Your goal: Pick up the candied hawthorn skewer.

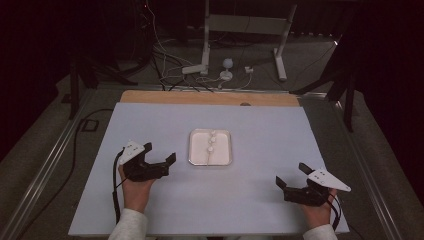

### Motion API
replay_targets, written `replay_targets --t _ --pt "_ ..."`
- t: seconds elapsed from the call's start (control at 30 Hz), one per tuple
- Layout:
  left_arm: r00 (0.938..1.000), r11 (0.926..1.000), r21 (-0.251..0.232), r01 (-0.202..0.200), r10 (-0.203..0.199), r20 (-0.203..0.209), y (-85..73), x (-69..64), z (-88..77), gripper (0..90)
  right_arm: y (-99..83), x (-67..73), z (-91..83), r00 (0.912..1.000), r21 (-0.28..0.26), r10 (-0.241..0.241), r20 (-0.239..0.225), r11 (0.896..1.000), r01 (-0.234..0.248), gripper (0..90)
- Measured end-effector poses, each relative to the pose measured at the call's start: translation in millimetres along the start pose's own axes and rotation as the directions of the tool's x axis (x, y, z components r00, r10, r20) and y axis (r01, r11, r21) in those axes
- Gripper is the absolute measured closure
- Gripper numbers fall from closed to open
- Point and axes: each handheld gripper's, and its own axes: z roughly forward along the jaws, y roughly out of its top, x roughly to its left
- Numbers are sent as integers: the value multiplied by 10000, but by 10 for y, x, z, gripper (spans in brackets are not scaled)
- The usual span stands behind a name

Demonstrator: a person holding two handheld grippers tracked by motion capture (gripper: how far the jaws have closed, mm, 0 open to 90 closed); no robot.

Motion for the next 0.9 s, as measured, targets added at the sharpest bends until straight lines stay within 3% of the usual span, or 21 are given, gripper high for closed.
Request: replay_targets --t 0.5,0.9 --pt "9991 9991 426 -91 73 410 50 -242 436 12 0 1 5 10000 49 -15 -17 10000 15 0" --pt "9993 9951 970 -186 152 356 -17 -374 749 13 -1 4 6 10000 57 -5 -42 10000 6 0"
